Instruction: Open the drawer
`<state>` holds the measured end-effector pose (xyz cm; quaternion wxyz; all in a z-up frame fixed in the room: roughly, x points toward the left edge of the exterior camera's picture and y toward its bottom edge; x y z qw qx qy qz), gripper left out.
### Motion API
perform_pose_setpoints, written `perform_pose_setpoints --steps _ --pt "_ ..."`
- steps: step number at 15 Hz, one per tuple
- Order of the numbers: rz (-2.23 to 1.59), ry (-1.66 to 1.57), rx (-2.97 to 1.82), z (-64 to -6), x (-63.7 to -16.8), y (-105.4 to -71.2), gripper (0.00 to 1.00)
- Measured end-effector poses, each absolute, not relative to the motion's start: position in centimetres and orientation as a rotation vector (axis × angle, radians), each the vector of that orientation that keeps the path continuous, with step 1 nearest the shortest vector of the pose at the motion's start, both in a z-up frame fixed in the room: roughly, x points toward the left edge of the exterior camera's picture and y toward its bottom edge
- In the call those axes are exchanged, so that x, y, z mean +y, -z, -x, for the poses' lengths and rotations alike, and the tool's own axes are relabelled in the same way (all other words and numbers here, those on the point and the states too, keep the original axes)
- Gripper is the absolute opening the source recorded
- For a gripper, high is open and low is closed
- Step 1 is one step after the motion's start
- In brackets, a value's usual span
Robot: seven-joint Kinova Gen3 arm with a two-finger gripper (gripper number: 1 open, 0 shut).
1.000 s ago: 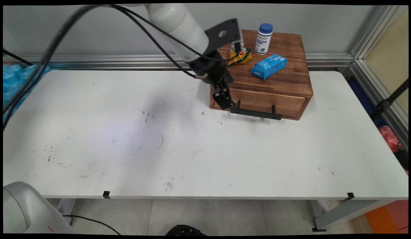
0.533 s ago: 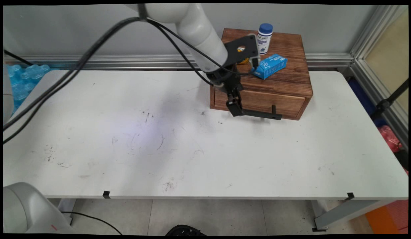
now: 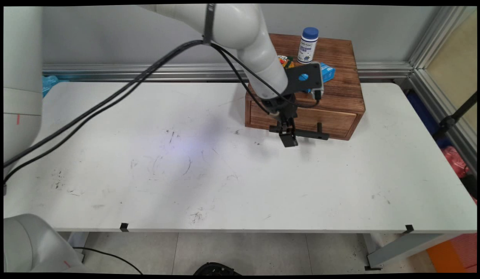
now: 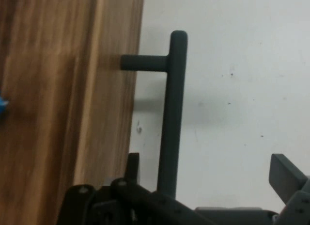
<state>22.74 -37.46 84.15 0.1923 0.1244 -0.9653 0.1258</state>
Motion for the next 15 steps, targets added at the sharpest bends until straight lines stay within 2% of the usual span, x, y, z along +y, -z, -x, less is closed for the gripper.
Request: perform_pose_setpoints --steps 15 --pt "-0.287 -0.348 -2.788 -18.1 -38.8 -79.6 1.0"
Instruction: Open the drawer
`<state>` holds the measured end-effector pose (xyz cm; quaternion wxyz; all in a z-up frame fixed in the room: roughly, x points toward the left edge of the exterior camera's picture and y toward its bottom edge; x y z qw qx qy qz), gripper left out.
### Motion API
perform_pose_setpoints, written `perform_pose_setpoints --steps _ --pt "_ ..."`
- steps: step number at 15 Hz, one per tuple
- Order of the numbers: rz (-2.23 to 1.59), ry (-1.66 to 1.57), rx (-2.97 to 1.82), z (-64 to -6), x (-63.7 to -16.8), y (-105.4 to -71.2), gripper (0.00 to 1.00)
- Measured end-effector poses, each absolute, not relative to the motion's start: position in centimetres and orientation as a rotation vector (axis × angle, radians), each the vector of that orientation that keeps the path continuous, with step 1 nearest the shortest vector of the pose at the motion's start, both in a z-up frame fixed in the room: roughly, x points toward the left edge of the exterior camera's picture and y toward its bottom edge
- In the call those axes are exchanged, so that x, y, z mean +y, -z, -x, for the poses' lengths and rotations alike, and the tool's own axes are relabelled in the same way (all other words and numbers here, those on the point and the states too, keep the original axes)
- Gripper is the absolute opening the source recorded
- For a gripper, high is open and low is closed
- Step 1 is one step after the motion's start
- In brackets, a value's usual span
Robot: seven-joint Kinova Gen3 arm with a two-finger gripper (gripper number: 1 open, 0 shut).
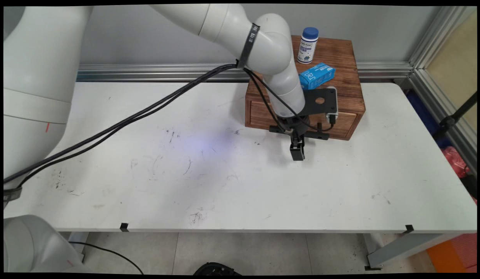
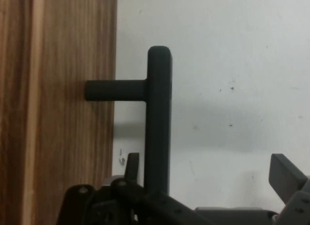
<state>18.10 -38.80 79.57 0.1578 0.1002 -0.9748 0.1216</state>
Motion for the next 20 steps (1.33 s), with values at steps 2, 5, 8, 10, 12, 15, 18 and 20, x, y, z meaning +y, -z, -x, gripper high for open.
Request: perform_pose_setpoints --steps 2,5,8,10,12,15,18,20 --pt "-0.286 -0.347 -2.793 -17.9 -38.9 -79.3 1.0" --pt "-0.288 -0.339 -2.8 -17.6 -38.8 -79.0 1.0" --pt "-0.29 -0.33 -2.805 -17.5 -38.7 -78.8 1.0" --pt "-0.289 -0.321 -2.808 -17.4 -38.6 -78.7 1.0" --pt "-0.29 -0.31 -2.813 -17.4 -38.5 -78.6 1.0" --pt "-0.289 -0.296 -2.818 -17.4 -38.2 -78.4 1.0" --pt "-0.287 -0.277 -2.824 -17.4 -37.7 -78.2 1.0" --pt "-0.286 -0.267 -2.826 -17.4 -37.4 -78.2 1.0"
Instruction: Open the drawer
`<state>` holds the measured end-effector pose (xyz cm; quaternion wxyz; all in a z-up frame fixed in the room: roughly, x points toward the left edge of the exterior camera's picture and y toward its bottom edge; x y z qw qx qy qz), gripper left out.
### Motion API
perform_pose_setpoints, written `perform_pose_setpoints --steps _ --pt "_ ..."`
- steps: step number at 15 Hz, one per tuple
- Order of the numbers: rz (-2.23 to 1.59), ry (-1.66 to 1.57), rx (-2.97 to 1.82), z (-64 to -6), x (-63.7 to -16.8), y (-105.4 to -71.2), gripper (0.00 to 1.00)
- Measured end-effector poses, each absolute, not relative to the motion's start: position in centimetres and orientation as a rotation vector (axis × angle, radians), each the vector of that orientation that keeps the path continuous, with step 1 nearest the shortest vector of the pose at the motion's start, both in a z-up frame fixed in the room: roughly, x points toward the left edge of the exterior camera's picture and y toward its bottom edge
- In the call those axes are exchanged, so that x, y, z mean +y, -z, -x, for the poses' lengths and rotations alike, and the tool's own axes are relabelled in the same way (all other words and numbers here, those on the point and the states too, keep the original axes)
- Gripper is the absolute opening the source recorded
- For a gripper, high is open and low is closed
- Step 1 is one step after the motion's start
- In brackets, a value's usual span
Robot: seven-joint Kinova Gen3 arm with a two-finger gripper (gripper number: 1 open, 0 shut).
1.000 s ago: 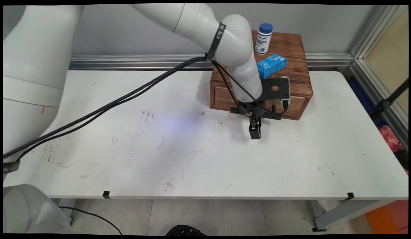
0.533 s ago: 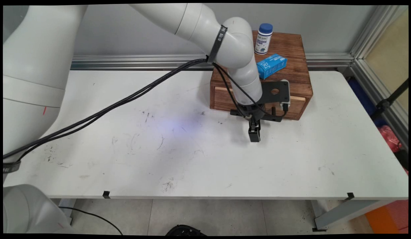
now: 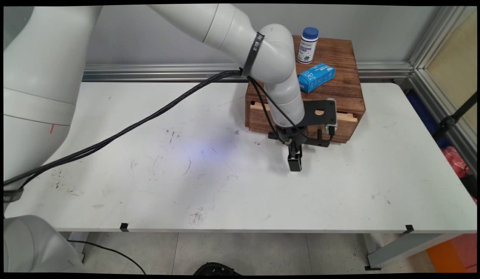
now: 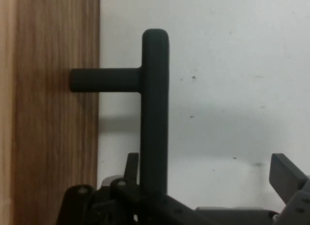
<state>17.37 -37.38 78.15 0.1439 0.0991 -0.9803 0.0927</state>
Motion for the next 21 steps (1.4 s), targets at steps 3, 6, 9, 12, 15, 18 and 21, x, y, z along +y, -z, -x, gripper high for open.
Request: perform_pose_setpoints --steps 3,6,9,12,15,18,21 --pt "-0.28 -0.247 -2.83 -17.4 -36.5 -78.1 1.0" --pt "-0.273 -0.227 -2.835 -17.5 -35.5 -78.0 1.0" --pt "-0.269 -0.207 -2.838 -17.5 -34.3 -77.9 1.0" --pt "-0.262 -0.19 -2.838 -17.4 -33.2 -77.8 1.0" --pt "-0.249 -0.169 -2.836 -17.2 -31.7 -77.8 1.0" --pt "-0.233 -0.148 -2.835 -17.1 -30.3 -77.8 1.0" --pt "-0.219 -0.13 -2.833 -16.9 -29.0 -77.9 1.0"
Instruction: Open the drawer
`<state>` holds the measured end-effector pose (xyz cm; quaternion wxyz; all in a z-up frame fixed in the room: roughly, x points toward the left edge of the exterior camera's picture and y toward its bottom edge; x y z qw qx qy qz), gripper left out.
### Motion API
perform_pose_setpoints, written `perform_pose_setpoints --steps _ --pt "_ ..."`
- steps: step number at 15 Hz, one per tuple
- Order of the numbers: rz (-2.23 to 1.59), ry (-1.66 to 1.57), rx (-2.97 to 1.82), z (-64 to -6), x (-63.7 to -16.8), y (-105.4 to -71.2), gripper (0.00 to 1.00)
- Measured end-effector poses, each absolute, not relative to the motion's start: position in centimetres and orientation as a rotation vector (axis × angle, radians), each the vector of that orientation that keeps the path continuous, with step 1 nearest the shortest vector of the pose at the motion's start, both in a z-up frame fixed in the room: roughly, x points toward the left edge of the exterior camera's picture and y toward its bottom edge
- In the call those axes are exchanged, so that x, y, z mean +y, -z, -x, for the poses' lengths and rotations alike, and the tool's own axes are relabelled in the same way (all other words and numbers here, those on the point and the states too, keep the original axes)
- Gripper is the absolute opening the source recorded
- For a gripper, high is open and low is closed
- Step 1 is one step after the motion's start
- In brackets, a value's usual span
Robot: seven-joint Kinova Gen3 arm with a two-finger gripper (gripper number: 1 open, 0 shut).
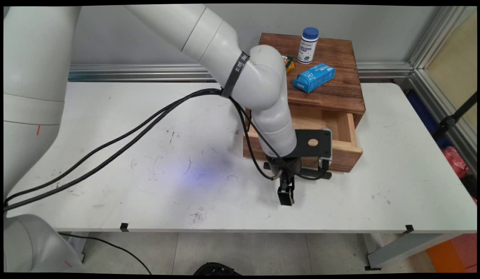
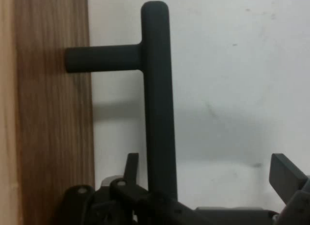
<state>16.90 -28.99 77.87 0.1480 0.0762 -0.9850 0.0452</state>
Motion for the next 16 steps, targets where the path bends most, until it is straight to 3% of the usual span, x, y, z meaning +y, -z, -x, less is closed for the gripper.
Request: perform_pose_setpoints --steps 16 --pt "-0.131 -0.056 -2.826 -16.6 -21.9 -78.6 1.0"
